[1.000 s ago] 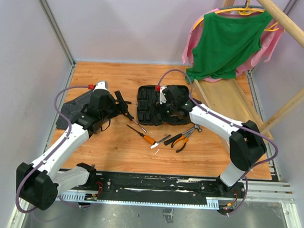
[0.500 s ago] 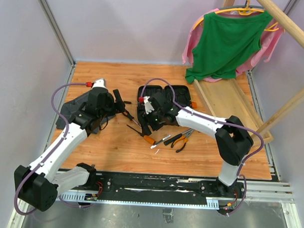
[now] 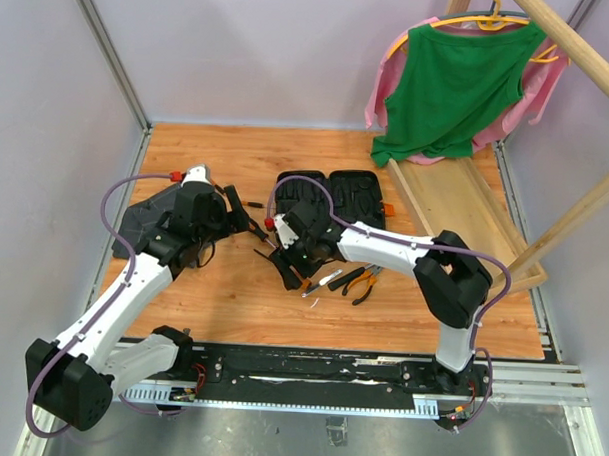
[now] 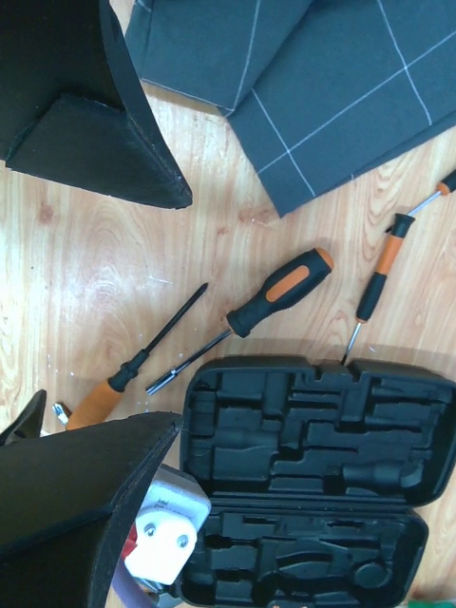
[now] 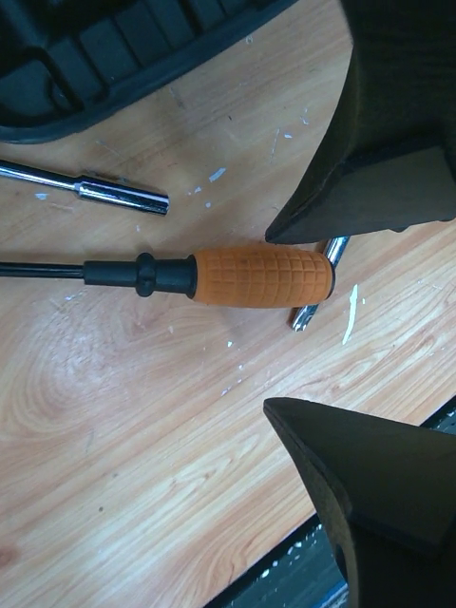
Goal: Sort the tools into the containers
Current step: Pick up the screwdriver from the center of the board.
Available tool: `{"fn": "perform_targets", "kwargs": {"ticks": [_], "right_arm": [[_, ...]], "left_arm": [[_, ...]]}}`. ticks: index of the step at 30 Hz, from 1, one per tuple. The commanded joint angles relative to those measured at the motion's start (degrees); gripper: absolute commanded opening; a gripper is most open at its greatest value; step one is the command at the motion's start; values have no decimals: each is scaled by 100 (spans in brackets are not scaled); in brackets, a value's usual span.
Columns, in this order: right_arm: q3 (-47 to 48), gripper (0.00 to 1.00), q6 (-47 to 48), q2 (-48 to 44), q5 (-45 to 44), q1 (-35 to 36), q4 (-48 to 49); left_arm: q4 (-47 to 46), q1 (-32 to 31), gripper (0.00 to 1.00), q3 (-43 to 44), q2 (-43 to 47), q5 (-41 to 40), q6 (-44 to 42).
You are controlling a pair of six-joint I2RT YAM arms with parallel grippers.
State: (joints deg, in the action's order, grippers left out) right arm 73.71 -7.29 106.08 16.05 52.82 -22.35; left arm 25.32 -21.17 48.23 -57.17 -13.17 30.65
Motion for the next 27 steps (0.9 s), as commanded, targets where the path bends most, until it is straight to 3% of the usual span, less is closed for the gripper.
{"fn": "perform_targets", "kwargs": {"ticks": [1, 15, 27], "right_arm": [[-33, 66, 191, 133, -250, 93, -195], [94, 54, 340, 554, -293, 97, -292], [362, 64, 362, 262, -476, 106, -11]], "left_arm": [[-209, 42, 92, -118, 87, 60, 131], [-410, 39, 92, -363, 72, 192, 315], [-230, 42, 91, -261, 355, -153, 410]]}}
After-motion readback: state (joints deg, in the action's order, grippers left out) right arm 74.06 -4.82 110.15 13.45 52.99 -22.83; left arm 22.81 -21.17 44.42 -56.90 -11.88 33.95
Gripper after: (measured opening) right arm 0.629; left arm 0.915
